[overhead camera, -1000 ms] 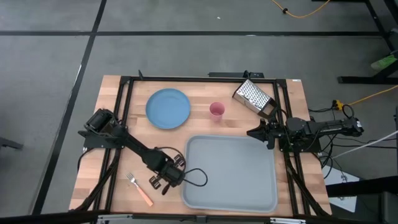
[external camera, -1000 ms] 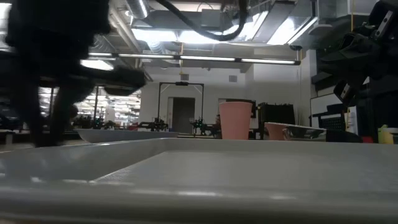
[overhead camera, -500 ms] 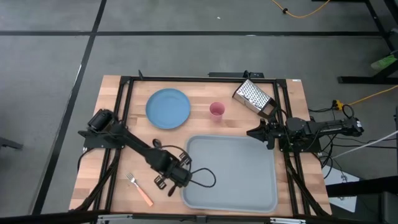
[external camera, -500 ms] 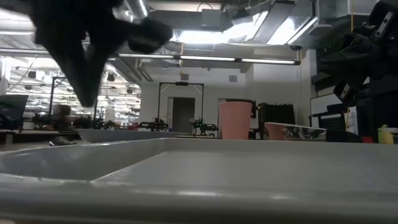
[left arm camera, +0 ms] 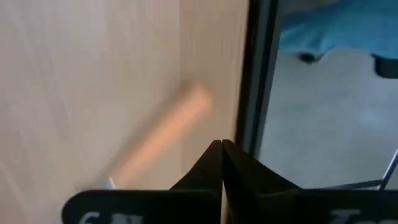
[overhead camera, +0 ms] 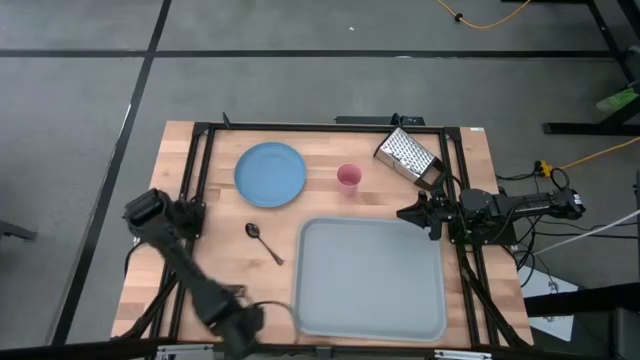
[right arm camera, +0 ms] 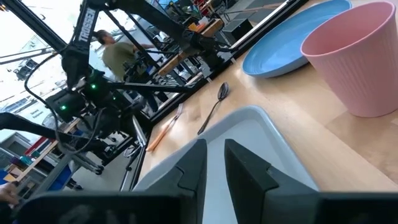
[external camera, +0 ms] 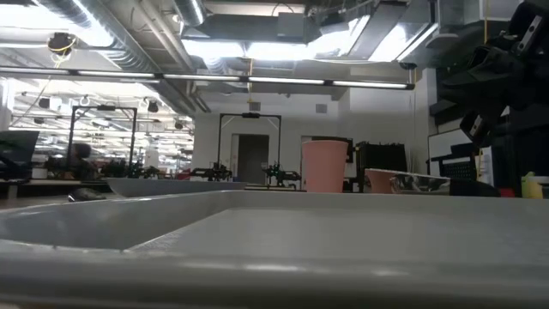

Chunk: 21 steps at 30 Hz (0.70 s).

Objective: Pick and place plate/cup/fork/spoon on tray
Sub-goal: Adjust the orange fork

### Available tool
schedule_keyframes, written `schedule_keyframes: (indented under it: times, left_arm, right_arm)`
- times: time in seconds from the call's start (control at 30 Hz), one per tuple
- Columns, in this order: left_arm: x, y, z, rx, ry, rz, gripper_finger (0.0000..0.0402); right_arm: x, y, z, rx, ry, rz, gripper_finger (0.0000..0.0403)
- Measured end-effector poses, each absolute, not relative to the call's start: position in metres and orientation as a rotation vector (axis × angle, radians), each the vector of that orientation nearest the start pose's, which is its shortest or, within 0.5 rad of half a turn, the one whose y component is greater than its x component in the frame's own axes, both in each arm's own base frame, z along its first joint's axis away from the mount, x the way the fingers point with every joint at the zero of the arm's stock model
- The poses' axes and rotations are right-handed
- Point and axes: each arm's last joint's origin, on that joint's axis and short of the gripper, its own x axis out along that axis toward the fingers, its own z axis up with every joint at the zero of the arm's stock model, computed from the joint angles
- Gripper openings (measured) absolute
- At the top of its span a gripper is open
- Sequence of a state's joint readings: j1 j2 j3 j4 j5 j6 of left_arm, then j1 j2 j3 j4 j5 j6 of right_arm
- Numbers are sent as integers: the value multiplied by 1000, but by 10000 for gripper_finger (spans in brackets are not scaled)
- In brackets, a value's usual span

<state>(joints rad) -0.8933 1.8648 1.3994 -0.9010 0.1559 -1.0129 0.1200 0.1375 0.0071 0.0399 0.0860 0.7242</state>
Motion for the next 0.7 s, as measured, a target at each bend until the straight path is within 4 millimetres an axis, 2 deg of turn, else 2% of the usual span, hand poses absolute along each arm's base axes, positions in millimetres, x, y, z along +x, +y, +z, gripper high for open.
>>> schedule_keyframes:
  times: [0.1,0.2,0.37,0.5,0.7]
  left_arm:
    - [194,-297,203,-293,1572,43,0]
    - [176,-294,191,-336,1607,231,0]
    - [162,-275,164,-309,1677,407,0]
    - [159,-263,142,-336,1769,401,0]
    - [157,-254,137,-309,1773,414,0]
  right_arm:
    - [105,10,159,714,98,0,61]
    - [105,10,159,714,98,0,61]
    - [105,10,159,733,98,-1,61]
    - [105,10,159,746,98,-2,61]
    - [105,10,159,741,98,-2,61]
